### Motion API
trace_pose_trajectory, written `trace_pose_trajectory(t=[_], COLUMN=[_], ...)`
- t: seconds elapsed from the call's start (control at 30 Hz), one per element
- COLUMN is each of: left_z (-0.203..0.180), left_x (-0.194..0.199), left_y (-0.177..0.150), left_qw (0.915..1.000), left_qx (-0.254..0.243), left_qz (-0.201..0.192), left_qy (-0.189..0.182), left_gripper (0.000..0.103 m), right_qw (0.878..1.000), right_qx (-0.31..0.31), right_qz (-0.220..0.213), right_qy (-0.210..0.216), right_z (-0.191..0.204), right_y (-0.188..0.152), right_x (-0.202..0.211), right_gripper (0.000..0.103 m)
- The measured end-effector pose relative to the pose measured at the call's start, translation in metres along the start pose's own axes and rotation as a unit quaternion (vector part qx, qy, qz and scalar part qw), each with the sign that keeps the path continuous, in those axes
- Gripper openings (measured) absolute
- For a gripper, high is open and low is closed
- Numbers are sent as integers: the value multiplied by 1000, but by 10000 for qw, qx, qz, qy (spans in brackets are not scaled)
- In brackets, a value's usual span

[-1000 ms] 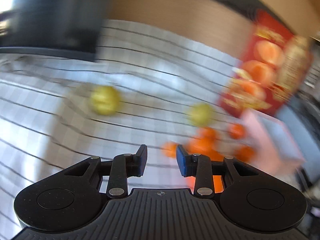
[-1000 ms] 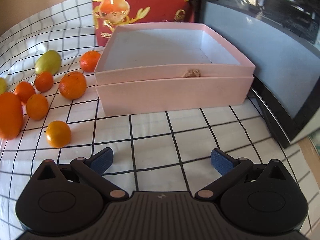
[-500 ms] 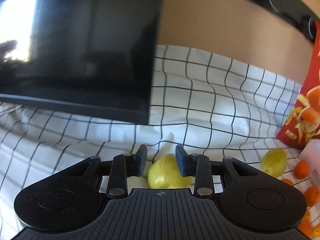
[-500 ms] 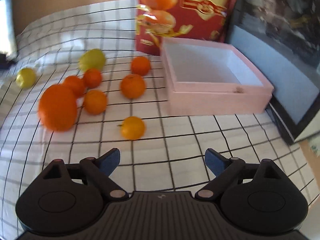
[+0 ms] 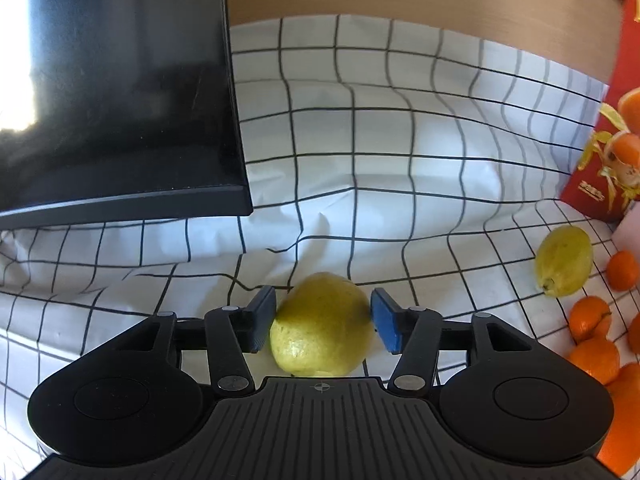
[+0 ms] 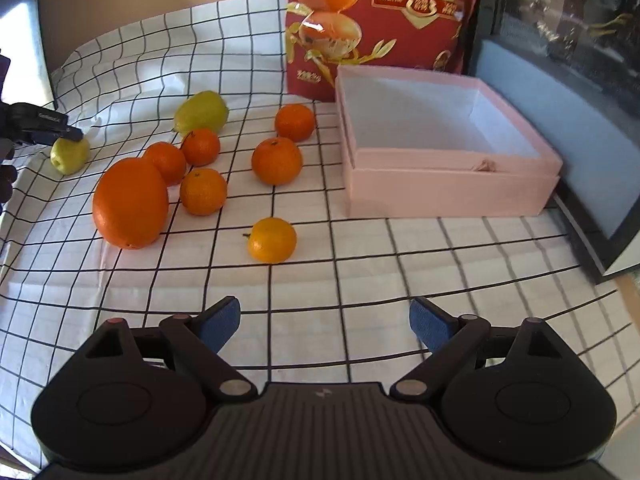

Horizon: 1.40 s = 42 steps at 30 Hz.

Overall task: Organize fruits
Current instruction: 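Grasp the green-yellow pear with the left tool, then carry the pear with the left tool while the right tool grasps a mandarin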

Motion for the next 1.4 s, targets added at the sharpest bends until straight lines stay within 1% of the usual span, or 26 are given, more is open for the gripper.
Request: trace_pose_trajectory(t=[0.07, 0.27, 0.37, 0.43, 0.5, 0.57, 0.63, 0.73, 0.8, 0.87, 0.97, 1.07, 1.13, 1.2, 1.27, 1.4], left_z=[0, -3, -3, -1, 1, 3, 6, 7, 6, 2, -9, -21, -35, -46, -55, -73], left_x=[-6, -13, -16, -24, -33, -33, -30, -25, -16, -5, 17, 38, 54, 72, 88, 112], left_y=[3, 7, 6, 2, -3, -4, -5, -11, -18, -27, -51, -75, -95, -115, -135, -163], left_qw=[9999, 9996, 9992, 9980, 9959, 9959, 9961, 9972, 9974, 9971, 9952, 9932, 9908, 9864, 9831, 9826], left_qx=[75, 18, 46, 132, 259, 323, 459, 440, 466, 550, 740, 865, 986, 1198, 1357, 1400], left_qz=[115, 271, 363, 590, 855, 846, 759, 598, 558, 517, 397, 320, 288, 279, 299, 227], left_qy=[32, 76, 159, 193, 122, 62, 2, -13, -4, -107, -507, -715, -880, -1094, -1190, -1198], left_gripper=[61, 63, 66, 68, 68, 68, 67, 67, 67, 67, 67, 67, 67, 67, 67, 67], right_qw=[10000, 9994, 9995, 9996, 9996, 9997, 9997, 9997, 9997, 9997, 9994, 9985, 9976, 9963, 9939, 9883], right_qx=[46, 302, 247, 197, 184, 191, 194, 176, 204, 240, 339, 514, 644, 776, 959, 1257], right_qz=[14, -90, -43, 14, 35, 38, 16, 78, 78, 18, -68, -108, -132, -188, -293, -380], right_qy=[72, 158, 180, 205, 192, 178, 164, 132, 97, 62, 86, 127, 209, 315, 451, 775], right_z=[2, 0, -8, -13, -16, -18, -20, -24, -25, -25, -23, -15, -7, 2, 15, 43], right_y=[-1, -1, -3, -6, -9, -10, -12, -15, -14, -12, -7, -2, 2, 6, 10, 20], right_x=[-4, 1, 1, 1, 1, 2, 4, 2, 1, 3, 4, 1, -2, -2, -2, -7], right_gripper=[92, 92, 92, 92, 92, 92, 92, 92, 92, 92, 92, 92, 92, 92, 92, 92])
Point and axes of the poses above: each gripper's, at about its wrist camera, not at the fingertips, and x roughly against the way its jaws point, z to its left, y to its top, the point moved 7 cm from there along -x, roughly the way its jaws point, and after that the axes turned 2 degrees about -z, right-handed, at the moved point
